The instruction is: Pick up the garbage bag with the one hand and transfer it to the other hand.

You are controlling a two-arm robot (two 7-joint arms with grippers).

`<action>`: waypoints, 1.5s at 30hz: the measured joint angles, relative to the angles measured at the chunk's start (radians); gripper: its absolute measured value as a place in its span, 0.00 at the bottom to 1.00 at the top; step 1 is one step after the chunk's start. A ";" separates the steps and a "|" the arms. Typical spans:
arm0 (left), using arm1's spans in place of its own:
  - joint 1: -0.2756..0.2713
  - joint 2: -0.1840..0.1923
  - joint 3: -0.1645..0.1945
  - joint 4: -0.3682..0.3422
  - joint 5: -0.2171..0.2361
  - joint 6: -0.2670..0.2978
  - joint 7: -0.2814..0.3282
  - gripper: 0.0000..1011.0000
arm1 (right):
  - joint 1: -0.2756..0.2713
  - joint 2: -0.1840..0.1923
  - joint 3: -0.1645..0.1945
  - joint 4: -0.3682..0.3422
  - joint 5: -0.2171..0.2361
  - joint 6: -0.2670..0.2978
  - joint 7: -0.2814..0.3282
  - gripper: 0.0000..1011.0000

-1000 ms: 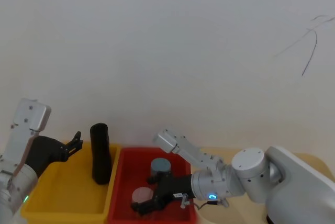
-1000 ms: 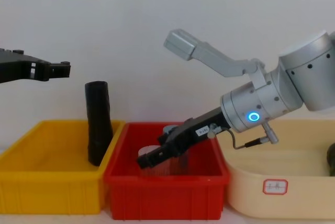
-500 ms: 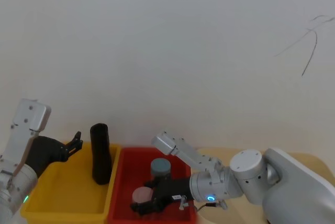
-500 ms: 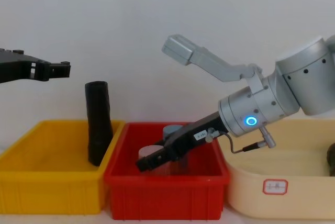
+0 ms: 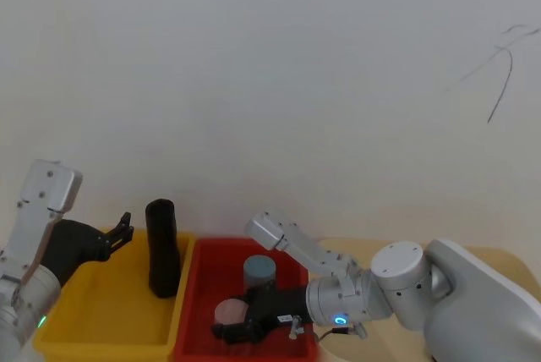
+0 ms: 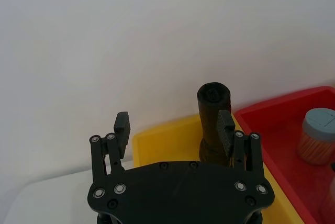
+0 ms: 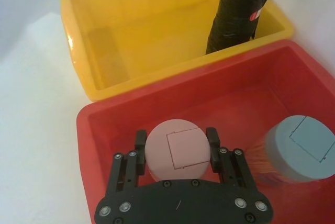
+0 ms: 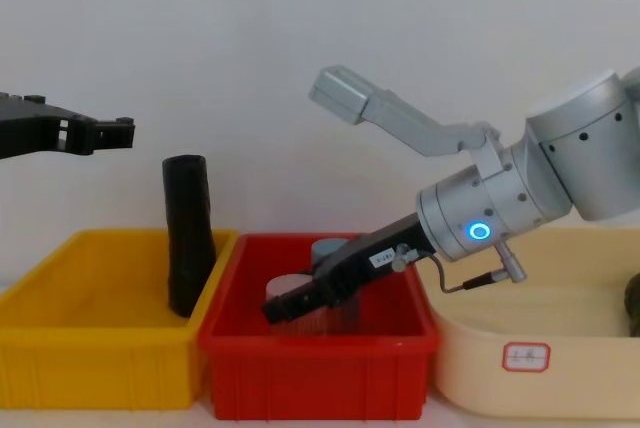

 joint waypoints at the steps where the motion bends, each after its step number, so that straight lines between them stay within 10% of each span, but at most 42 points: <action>1: 0.000 0.000 0.000 0.000 0.000 0.000 0.000 0.99 | -0.002 0.001 0.001 -0.004 0.000 0.001 0.000 0.64; 15: 0.000 0.000 0.000 0.000 0.000 0.000 0.000 0.99 | -0.072 0.096 0.056 -0.239 0.035 0.070 -0.021 0.64; 31: 0.000 0.000 0.000 0.000 0.000 0.000 0.000 0.99 | -0.211 0.286 0.239 -0.644 0.124 0.158 -0.158 0.64; 45: 0.000 0.000 0.000 0.000 0.000 0.000 0.000 0.99 | -0.317 0.411 0.341 -0.804 0.166 0.213 -0.239 0.64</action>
